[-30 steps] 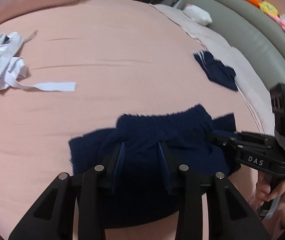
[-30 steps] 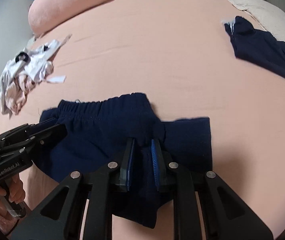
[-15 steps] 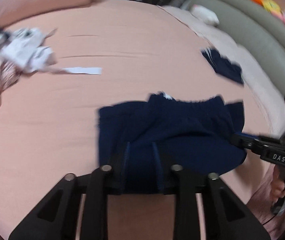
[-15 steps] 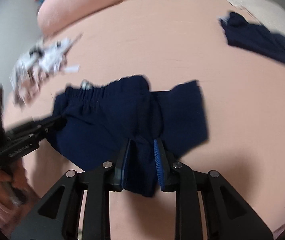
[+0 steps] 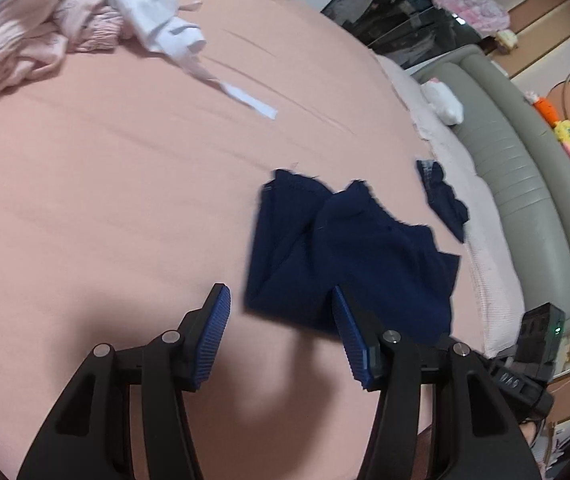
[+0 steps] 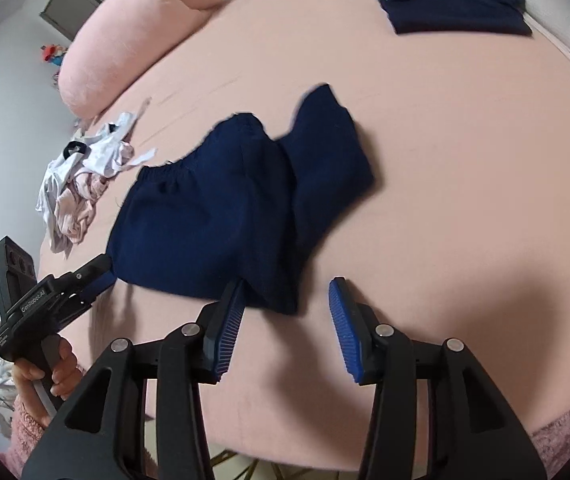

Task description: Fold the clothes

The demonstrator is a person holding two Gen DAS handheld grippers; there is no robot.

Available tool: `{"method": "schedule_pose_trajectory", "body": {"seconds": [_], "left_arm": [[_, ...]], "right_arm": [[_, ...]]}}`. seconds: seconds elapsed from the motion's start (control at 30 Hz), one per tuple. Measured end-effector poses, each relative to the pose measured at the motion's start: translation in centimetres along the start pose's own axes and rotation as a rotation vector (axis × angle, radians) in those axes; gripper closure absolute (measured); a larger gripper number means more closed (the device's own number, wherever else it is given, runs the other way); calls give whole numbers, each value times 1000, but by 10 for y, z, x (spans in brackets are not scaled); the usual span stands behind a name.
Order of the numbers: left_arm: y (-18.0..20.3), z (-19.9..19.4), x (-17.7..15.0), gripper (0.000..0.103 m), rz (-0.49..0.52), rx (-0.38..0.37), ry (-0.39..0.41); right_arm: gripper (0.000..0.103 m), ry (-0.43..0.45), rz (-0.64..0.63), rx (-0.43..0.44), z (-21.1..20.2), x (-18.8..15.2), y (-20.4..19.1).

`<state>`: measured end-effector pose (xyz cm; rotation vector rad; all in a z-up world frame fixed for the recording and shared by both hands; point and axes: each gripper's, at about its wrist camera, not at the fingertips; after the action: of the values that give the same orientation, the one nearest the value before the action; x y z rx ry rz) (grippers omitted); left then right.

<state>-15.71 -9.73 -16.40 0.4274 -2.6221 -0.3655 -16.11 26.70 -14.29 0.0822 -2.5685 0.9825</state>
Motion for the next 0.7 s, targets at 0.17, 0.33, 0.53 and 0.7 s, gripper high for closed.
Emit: {"method": "schedule_pose_trajectory", "body": {"seconds": [0.17,0.33,0.53,0.7], "left_arm": [[16,-5,1,85,42,8,18],[11,-30,-28,85,52,0,-2],[-6,-32,-49,81,21,40,-75],[17,-47,-41,68,102,20,31]], "right_arm": [[92,-41,-79,-14,1,-3,-11],[93,-88,-123,-27,-8,-15,-18],[91,-149,-87,-21,-15,-36,-9],[90,9,-80,-43,-41,-30,-22]]}}
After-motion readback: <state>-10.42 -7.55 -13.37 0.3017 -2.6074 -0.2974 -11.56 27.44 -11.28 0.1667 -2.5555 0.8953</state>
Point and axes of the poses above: each gripper's, at about its wrist camera, not at the fingertips, and z roughly the way its jaws point, y to its right, x to its top, and after that the axes turned 15 degrees about x, right-handed
